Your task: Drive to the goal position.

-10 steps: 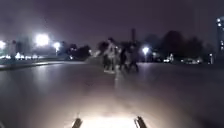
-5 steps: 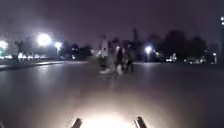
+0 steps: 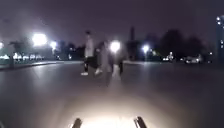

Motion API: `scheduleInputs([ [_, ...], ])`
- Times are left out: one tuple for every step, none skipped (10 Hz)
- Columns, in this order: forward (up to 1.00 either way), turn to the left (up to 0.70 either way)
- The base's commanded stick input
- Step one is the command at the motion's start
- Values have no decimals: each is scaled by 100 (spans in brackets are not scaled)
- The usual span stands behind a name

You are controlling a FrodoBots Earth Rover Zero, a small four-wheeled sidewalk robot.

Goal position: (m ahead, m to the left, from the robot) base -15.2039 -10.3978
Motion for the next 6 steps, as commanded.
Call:
scheduleInputs([
  [100, -8],
  [100, -24],
  [100, -40],
  [100, -40],
  [100, -40],
  [100, -40],
])
